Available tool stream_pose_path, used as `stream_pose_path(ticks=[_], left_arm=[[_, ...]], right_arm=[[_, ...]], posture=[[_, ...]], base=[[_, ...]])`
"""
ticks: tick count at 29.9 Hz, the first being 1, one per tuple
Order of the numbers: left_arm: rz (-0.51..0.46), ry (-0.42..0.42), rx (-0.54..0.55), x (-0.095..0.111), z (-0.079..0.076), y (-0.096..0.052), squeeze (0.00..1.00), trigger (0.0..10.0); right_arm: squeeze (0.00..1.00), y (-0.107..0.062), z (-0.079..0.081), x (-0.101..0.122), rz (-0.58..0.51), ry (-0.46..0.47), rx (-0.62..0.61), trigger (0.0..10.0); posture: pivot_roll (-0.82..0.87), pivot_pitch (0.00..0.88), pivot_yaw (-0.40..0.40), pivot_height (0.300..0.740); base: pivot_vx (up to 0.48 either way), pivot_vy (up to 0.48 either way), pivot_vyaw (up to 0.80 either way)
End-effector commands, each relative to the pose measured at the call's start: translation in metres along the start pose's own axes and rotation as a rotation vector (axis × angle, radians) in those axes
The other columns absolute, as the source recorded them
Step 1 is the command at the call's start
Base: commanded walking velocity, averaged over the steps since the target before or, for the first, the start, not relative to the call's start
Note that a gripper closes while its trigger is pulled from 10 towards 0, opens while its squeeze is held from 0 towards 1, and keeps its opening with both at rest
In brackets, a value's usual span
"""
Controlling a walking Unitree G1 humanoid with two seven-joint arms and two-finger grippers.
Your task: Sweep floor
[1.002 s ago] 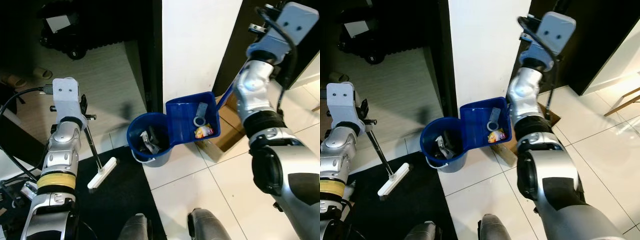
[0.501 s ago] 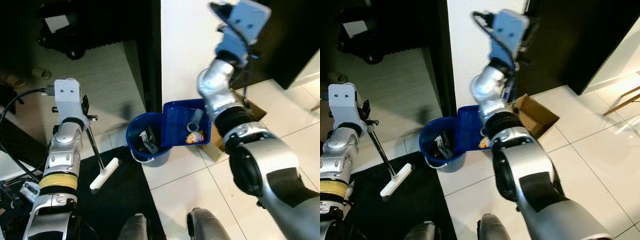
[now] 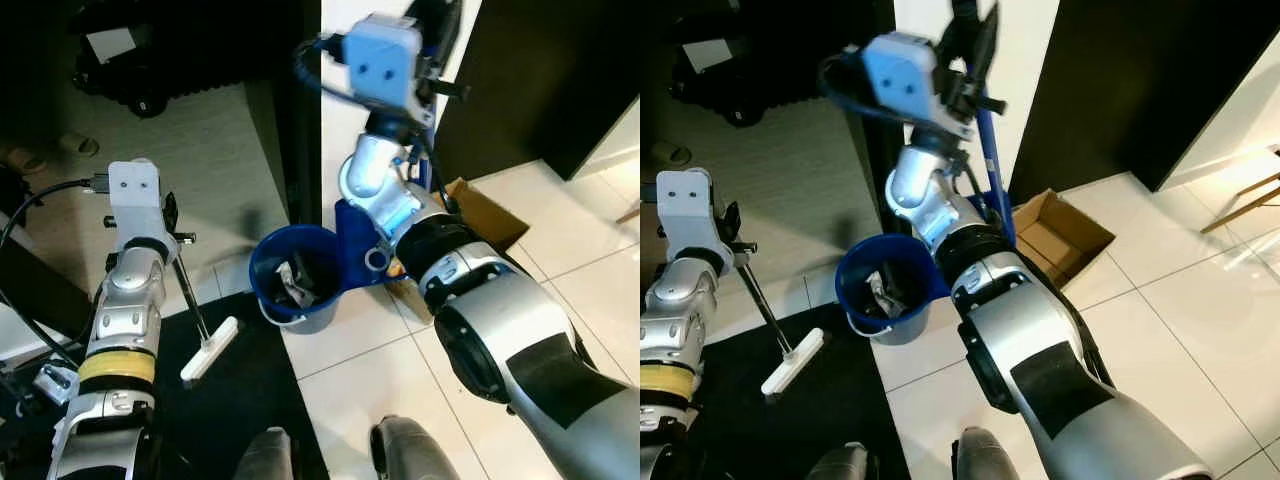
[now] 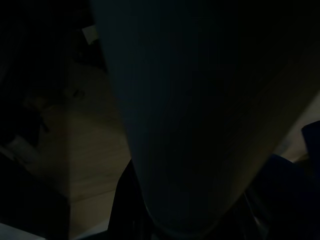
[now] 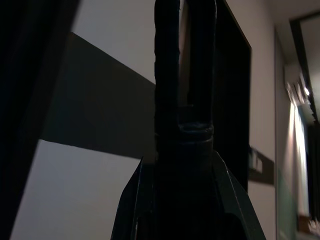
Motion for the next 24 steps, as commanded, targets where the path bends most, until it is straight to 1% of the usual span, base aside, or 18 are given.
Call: stream_pose_path(ticks=[1,5,7,14,15,17,24], left_arm=[[-0.050,0.009,0.002,0.010,-0.002,-0.002,0.00,10.0],[-0.049,0.006,0.008,0.008,-0.001,-0.003,0.00,10.0],[-0.048,0.006,0.014,0.007,0.001,-0.005,0.00,10.0],[-0.049,0.004,0.022,0.007,0.003,-0.006,0.00,10.0],[-0.050,0.004,0.026,0.008,0.004,-0.006,0.00,10.0],[-0.052,0.003,0.028,0.008,0.005,-0.006,0.00,10.0],[-0.051,0.002,0.034,0.008,0.005,-0.008,0.00,10.0]], right_arm=[[0.00,-0.006,0.025,0.041,-0.072,0.110,0.040,10.0],[0.00,-0.010,0.032,0.049,-0.081,0.132,0.063,10.0],[0.00,-0.013,0.038,0.057,-0.090,0.152,0.078,10.0],[0.00,-0.016,0.044,0.066,-0.083,0.183,0.084,10.0],[0.00,-0.017,0.048,0.073,-0.096,0.195,0.093,10.0],[0.00,-0.020,0.051,0.080,-0.118,0.206,0.107,10.0],[0.00,-0.025,0.056,0.088,-0.141,0.219,0.125,10.0]], posture=[[0.02,0.046,-0.073,0.740],[0.02,0.044,-0.081,0.740],[0.02,0.042,-0.087,0.740],[0.03,0.042,-0.091,0.740],[0.03,0.043,-0.094,0.740],[0.03,0.043,-0.095,0.740],[0.03,0.045,-0.099,0.740]], base=[[0.000,0.000,0.00],[0.000,0.000,0.00],[0.000,0.000,0.00],[0.000,0.000,0.00],[0.000,0.000,0.00],[0.000,0.000,0.00],[0.000,0.000,0.00]])
Point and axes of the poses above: a point about 5 cm out from each wrist's last joint towards the gripper, its own y axis pointing out of the wrist towards the gripper, its own x axis along the axis of the wrist's last joint, z = x × y, the point moved 6 cm from there along y, pointing out of the wrist towards the gripper, and after that the axes turned 2 degrees about -y, right-handed, at the moved point
